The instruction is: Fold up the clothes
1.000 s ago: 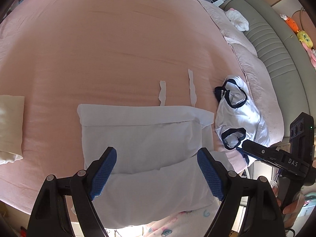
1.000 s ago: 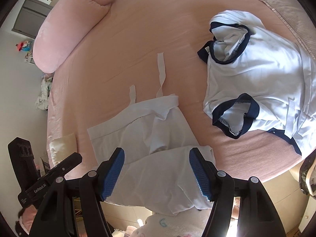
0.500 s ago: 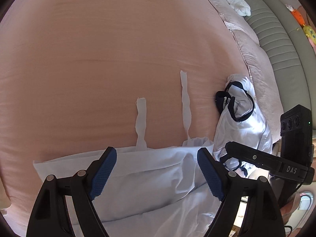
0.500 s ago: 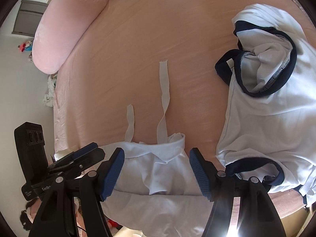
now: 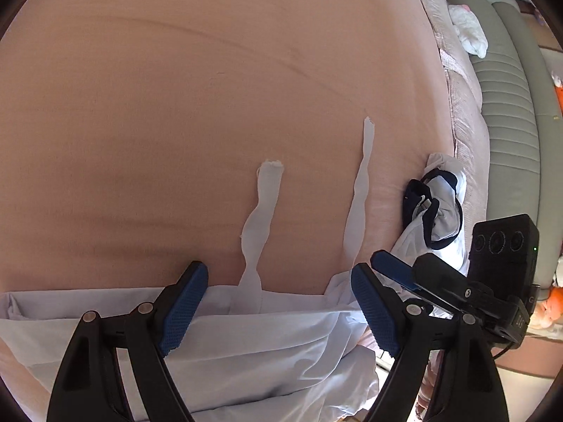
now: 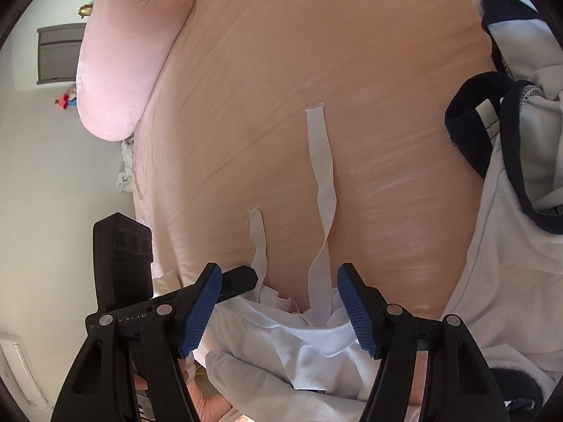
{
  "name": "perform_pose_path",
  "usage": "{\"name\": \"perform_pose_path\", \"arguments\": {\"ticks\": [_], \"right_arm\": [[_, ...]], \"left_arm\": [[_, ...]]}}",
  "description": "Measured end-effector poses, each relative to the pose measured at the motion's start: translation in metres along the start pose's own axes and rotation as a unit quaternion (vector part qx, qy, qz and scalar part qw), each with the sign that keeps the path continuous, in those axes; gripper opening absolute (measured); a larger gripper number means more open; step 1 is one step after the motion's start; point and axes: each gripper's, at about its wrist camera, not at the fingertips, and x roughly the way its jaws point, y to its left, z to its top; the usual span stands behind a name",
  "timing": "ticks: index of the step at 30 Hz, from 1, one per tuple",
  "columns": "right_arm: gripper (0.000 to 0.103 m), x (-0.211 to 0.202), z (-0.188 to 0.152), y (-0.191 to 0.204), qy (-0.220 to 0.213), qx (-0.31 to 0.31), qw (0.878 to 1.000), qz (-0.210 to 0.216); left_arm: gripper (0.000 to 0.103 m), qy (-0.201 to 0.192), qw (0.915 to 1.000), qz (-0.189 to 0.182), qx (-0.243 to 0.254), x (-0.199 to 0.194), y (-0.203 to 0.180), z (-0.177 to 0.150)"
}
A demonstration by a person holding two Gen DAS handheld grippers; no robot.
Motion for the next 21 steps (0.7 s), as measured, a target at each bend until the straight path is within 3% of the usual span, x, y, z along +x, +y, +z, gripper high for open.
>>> {"name": "perform_pose_path", "arguments": {"ticks": [3, 7, 11, 13, 14, 16, 18, 21], "right_arm": [[0.068, 0.014, 0.006, -0.014, 0.001, 0.030, 0.999, 0.023], [0.068, 0.033, 0.013, -0.032, 0.002, 0.071, 0.993, 0.099], [0.068, 0.046, 0.023, -0.042, 0.010, 0.102, 0.983, 0.151], [0.065, 0.047, 0.027, -0.043, 0.017, 0.111, 0.981, 0.156], [0.061, 0.049, 0.028, -0.042, 0.023, 0.109, 0.983, 0.144], [0.042, 0.053, 0.030, -0.041, 0.036, 0.101, 0.988, 0.113], [0.000, 0.056, 0.031, -0.042, 0.046, 0.079, 0.994, 0.064], [0.000, 0.059, 0.028, -0.048, 0.042, 0.072, 0.993, 0.082]], "left_arm": [[0.081, -0.018, 0.9997, -0.010, -0.008, -0.001, 0.002, -0.006], [0.081, -0.031, 0.9994, 0.001, -0.015, 0.002, -0.001, -0.007], [0.081, -0.039, 0.9990, 0.020, 0.007, 0.007, -0.013, -0.005], [0.079, -0.046, 0.9982, 0.029, 0.025, 0.010, -0.020, -0.004], [0.077, -0.049, 0.9977, 0.036, 0.030, 0.012, -0.023, -0.005], [0.075, -0.058, 0.9961, 0.049, 0.044, 0.014, -0.026, -0.007], [0.065, -0.071, 0.9923, 0.074, 0.070, 0.015, -0.030, -0.012], [0.036, -0.086, 0.9833, 0.122, 0.104, 0.016, -0.034, -0.019]]}}
